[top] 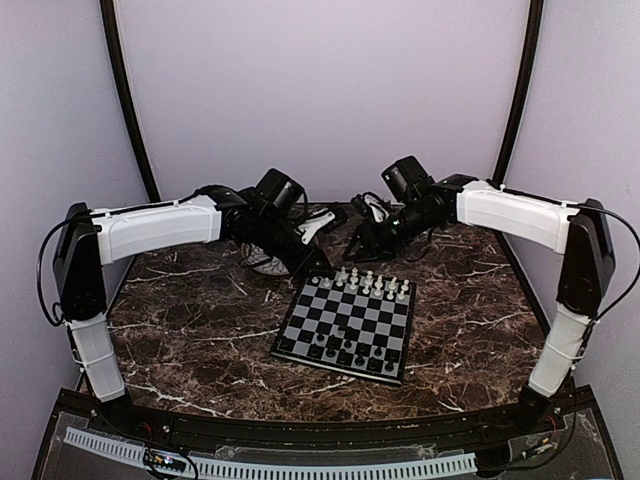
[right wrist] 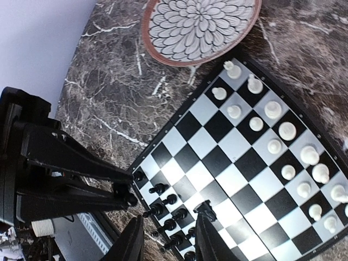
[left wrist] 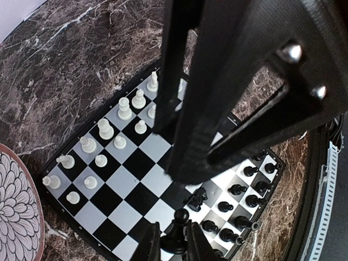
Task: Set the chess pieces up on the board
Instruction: Pass from the left arm to the right
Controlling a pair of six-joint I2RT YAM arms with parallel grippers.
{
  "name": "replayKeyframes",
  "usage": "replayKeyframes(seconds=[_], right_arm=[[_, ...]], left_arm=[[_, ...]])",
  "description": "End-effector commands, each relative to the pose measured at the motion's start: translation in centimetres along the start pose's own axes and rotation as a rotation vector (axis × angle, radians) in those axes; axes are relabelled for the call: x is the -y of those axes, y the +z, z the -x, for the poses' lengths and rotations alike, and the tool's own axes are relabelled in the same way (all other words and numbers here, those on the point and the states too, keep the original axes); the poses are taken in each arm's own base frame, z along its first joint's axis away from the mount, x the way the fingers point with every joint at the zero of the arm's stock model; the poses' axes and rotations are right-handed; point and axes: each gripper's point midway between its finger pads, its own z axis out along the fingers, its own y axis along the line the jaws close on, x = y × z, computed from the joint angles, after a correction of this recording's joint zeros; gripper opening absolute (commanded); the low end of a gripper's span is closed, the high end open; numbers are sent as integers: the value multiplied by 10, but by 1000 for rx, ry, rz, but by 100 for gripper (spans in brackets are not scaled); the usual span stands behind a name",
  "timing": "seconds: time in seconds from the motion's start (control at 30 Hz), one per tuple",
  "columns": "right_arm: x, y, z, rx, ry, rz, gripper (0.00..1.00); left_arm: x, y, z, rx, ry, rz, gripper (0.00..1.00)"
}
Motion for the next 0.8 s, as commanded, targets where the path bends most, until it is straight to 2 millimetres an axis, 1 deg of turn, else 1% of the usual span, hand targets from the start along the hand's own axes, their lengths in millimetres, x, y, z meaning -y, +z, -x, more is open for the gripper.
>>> replayKeyframes(seconds=[0.0, 0.1, 0.23, 0.5, 0.67, 0.77], right_arm=[[-31, 3, 23, 9, -9, 203, 35], [-36, 8, 25, -14, 6, 260, 35], [-40, 10, 27, -14, 28, 307, 36], [-45, 15, 21, -44, 61, 380, 36], [-43, 16, 15, -63, 81, 392, 34], [-36, 14, 15, -54, 103, 378, 35]], left_arm=[[16, -22, 24, 106, -9, -49, 17], [18, -26, 29, 127, -11, -54, 17], [19, -28, 31, 139, -14, -59, 17], [20, -33, 31, 152, -14, -50, 18], [16, -39, 34, 176, -15, -16, 18], [16, -44, 38, 205, -12, -5, 18]])
